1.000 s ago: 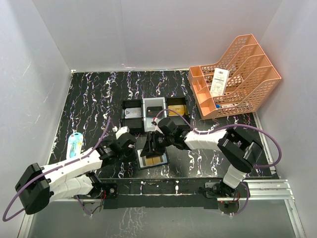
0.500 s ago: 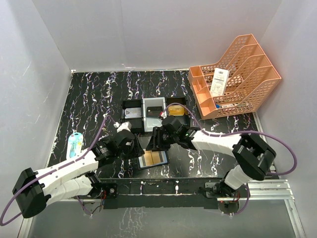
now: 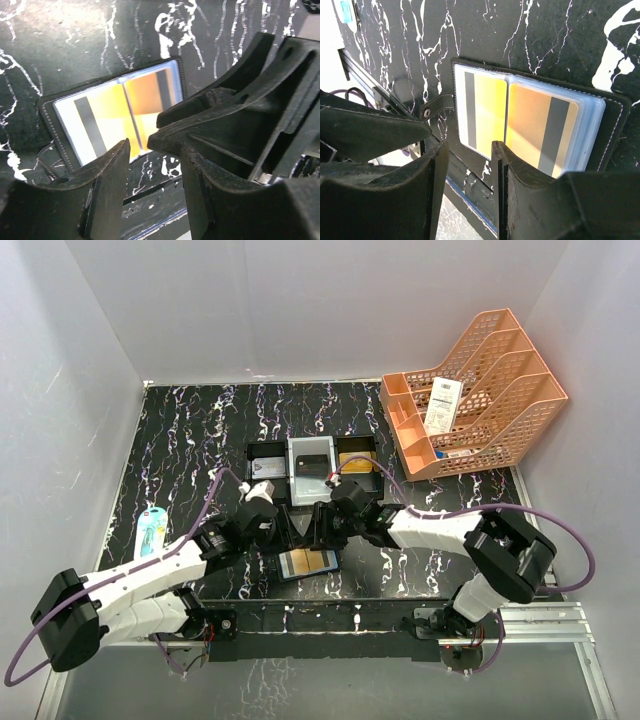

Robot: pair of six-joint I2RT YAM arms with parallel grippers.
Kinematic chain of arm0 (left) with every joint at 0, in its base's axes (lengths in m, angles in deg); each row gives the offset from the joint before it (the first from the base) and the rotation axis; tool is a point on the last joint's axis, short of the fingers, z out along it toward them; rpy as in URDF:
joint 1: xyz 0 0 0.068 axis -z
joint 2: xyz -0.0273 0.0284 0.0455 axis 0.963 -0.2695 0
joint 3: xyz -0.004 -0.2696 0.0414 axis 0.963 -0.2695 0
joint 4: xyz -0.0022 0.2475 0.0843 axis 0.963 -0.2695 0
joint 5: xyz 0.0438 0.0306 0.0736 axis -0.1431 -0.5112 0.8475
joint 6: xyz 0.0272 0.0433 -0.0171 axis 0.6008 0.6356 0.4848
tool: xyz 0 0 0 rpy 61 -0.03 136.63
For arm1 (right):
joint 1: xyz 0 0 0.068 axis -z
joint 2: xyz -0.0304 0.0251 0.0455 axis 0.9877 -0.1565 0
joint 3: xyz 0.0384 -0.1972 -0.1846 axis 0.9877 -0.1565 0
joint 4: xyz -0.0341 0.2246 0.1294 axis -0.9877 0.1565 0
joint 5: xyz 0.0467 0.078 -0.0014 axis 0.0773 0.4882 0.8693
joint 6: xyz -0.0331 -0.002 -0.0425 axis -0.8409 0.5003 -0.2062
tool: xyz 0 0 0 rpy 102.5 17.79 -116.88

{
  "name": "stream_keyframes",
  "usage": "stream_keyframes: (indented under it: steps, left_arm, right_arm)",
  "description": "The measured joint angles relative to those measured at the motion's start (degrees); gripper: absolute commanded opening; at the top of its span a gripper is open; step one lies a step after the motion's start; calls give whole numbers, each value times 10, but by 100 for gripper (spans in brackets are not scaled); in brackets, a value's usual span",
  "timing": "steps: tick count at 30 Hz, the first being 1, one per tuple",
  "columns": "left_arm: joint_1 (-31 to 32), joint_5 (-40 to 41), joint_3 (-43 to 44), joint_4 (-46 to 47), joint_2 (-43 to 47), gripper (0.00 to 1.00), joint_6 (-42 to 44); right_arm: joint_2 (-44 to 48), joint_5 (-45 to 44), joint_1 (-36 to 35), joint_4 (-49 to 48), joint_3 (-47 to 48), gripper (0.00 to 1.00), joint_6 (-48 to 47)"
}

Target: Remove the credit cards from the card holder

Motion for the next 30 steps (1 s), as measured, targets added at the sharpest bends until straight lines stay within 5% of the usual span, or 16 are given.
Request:
stream_keyframes:
  steps: [16, 30]
  left_arm:
    - [0, 26, -94, 56, -51, 18, -35]
    - [0, 35, -99, 49, -44, 15, -45]
  right_arm:
    - [-74, 28, 1, -52, -2, 31, 3]
    - [-69, 17, 0, -89, -29, 28, 25]
